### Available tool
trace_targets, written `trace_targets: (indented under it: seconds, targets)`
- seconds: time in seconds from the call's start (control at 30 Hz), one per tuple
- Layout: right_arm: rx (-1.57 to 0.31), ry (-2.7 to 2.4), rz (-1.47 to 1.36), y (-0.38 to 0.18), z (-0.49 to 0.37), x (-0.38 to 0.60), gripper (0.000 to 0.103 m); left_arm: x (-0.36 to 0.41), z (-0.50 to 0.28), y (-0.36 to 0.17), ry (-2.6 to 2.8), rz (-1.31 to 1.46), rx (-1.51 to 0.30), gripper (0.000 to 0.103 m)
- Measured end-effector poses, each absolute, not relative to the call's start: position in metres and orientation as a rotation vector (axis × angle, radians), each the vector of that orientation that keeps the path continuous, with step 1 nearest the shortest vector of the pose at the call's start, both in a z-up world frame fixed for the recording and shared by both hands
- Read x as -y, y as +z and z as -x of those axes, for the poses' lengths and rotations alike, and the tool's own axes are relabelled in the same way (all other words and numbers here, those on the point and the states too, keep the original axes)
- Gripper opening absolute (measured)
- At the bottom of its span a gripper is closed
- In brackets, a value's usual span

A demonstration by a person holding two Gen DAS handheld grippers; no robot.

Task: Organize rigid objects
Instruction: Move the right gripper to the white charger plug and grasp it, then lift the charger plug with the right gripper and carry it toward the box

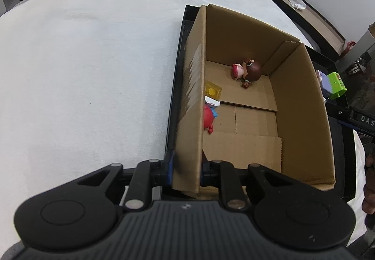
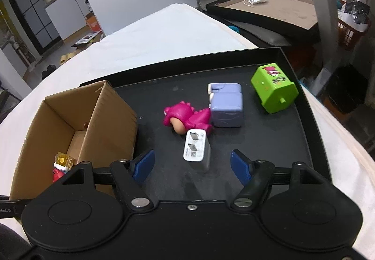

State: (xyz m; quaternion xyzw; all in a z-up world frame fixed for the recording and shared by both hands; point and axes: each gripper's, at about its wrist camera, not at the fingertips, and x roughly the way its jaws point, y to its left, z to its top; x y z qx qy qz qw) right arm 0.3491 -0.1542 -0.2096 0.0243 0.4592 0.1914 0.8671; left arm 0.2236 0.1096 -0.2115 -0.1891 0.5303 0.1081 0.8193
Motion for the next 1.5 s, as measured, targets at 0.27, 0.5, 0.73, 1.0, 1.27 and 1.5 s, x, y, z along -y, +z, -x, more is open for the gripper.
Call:
trace_targets:
  seconds: [0.27, 0.5, 0.73, 1.0, 1.27, 1.5]
  targets:
    - [-0.945, 0.407, -0.028, -0.230, -0.359, 0.150, 0.048, -0.106, -0.230, -0.213, 0.260, 0.384, -1.146, 0.018]
    - [-0.923, 0.428, 0.015, -0.236, -0.356, 0.153, 0.021, -0.103, -0.230, -0.213, 0.270, 0.374, -1.149, 0.018]
    - [-0.943, 0.415, 0.011, -0.228, -0.349, 0.156, 0.020, -0.104, -0.229, -0.212, 0.266, 0.381, -1.142, 0.018]
    - [-0.921, 0.431, -0.005, -0.207, -0.337, 0.158, 0.020, -0.107, -0.227, -0.212, 0.254, 0.389, -1.141, 0.018]
    - [-0.880, 0.442, 0.014, -0.180, -0.331, 0.151, 0.020, -0.110, -0.226, -0.212, 0.236, 0.401, -1.143, 0.018]
    - [-0.869, 0.440, 0.034, -0.163, -0.325, 0.141, 0.020, -0.112, -0.225, -0.213, 0.215, 0.419, -1.143, 0.019]
